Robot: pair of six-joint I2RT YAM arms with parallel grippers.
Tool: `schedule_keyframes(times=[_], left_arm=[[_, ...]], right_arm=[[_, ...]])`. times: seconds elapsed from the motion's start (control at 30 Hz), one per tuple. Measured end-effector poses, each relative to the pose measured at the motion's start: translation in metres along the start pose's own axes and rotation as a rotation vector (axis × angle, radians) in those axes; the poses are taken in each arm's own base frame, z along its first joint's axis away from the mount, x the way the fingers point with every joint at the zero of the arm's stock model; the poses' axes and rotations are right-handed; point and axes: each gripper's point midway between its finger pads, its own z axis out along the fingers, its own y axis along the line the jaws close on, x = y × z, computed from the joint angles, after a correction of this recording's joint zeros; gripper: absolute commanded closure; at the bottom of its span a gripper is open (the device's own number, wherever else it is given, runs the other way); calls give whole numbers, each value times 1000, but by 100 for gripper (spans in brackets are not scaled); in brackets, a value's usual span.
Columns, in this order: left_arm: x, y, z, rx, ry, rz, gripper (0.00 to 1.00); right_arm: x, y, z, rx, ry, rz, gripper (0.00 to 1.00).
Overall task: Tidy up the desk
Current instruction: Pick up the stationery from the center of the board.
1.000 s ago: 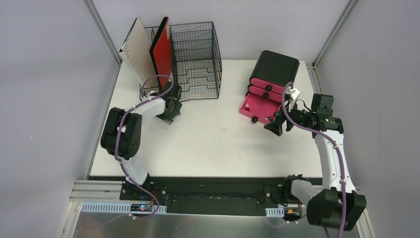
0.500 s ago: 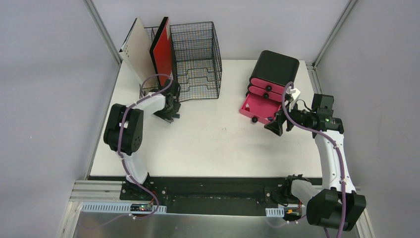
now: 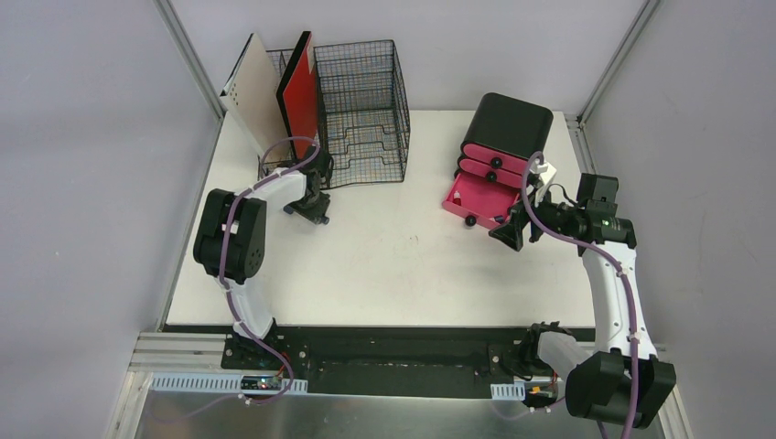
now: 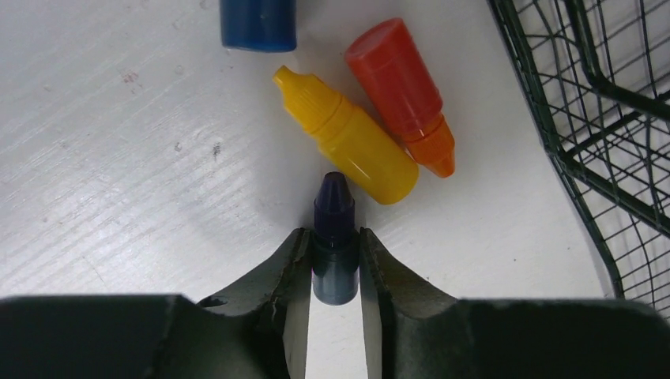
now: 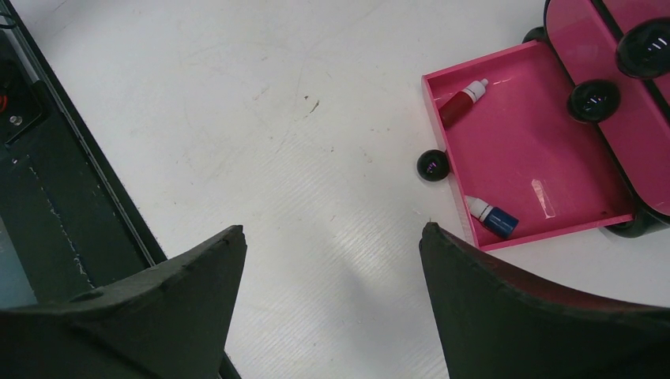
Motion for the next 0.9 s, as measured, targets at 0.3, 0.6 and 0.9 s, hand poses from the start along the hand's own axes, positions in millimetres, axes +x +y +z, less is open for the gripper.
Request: schedule_keyframes(times=[0.3, 0.6, 0.9], left_arm=[[0, 5, -1, 1, 0, 24, 98], [17, 49, -19, 92, 42, 74, 100], [48, 49, -55, 512, 112, 170, 100]], right_arm=[[-1, 2, 0, -9, -7, 0, 16], [-3, 6, 1, -36, -23, 4, 16], [-8, 23, 3, -134, -77, 27, 12]])
